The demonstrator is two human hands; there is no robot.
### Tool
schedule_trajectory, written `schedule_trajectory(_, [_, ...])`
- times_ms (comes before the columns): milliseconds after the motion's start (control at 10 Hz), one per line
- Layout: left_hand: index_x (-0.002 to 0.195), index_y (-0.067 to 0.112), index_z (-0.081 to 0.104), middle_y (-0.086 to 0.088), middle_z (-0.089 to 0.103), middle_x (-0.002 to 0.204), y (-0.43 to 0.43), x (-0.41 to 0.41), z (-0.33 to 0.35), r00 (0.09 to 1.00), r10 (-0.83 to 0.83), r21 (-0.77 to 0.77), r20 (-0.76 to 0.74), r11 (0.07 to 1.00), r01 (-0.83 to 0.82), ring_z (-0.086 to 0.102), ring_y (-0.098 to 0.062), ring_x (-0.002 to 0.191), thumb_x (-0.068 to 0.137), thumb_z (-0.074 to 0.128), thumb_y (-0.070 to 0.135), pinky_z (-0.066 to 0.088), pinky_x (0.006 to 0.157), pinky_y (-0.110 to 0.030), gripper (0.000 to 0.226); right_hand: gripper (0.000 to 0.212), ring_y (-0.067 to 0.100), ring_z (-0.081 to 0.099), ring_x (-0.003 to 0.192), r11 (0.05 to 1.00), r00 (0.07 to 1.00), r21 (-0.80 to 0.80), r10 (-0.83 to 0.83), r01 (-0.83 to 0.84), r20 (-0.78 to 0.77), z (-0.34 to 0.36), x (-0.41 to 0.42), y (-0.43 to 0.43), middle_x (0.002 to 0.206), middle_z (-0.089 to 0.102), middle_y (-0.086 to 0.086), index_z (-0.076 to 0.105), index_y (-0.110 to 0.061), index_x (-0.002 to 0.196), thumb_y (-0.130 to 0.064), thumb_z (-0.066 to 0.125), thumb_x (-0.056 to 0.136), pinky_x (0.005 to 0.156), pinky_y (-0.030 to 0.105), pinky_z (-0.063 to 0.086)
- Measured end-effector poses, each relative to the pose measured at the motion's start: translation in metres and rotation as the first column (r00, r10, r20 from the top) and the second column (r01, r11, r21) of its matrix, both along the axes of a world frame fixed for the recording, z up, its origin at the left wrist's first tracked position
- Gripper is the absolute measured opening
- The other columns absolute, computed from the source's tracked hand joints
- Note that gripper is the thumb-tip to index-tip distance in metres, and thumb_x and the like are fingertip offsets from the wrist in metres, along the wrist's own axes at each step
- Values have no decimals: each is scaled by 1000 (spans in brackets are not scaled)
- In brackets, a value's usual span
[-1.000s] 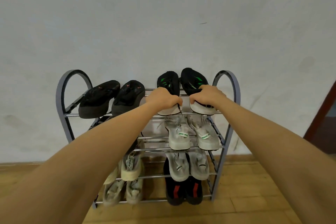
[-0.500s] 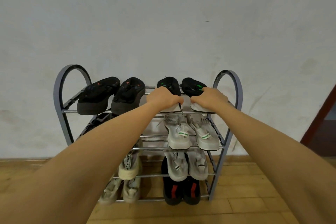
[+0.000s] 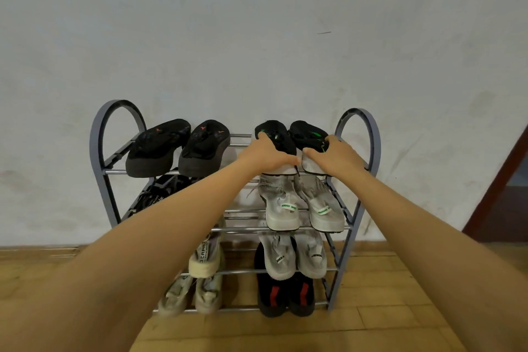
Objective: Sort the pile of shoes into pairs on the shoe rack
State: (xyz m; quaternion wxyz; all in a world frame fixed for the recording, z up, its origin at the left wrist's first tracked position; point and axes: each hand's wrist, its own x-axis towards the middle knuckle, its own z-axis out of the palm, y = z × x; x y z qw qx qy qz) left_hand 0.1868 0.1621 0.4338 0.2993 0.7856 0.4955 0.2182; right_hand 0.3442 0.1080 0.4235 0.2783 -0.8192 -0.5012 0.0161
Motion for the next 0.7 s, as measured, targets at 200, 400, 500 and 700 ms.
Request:
schedule_trajectory(200, [143, 0, 21, -12, 49, 133, -1, -2, -5, 999, -21, -48, 24, 999, 22, 50, -27, 120, 69, 81, 30, 49, 95, -34, 99, 47, 19, 49, 87, 993, 991, 58, 108, -104, -73, -1, 0, -10, 101, 53, 4, 47, -12, 124, -31, 60, 83, 51, 21, 30])
schedule_trajectory(400, [130, 4, 44, -11, 59, 122, -1, -3, -6, 998, -60, -61, 30, 996, 62, 57, -25, 110, 59, 82, 36, 52, 94, -40, 87, 56, 36, 52, 111, 995, 994, 1, 102, -102, -42, -8, -4, -11, 127, 50, 20, 46, -8, 128, -42, 54, 85, 84, 39, 46])
schedule_trajectory(500, [130, 2, 43, -12, 57, 125, -12, -5, -11, 998, -33, 15, 62, 999, 33, 55, -27, 114, 74, 78, 21, 49, 95, -38, 69, 60, 38, 39, 127, 994, 995, -54, 94, -92, 44, -6, -13, -21, 140, 38, 18, 36, -8, 138, -31, 57, 86, 99, 43, 40])
schedule_trajectory(700, [122, 5, 49, -16, 55, 118, -58, -35, -4, 995, -65, 189, -73, 979, 78, 53, -27, 110, 89, 61, 19, 44, 89, -34, 38, 50, 35, 39, 126, 984, 952, 51, 153, -172, 265, 5, -40, -70, 136, 43, 15, 42, -9, 136, -24, 54, 89, 101, 45, 39])
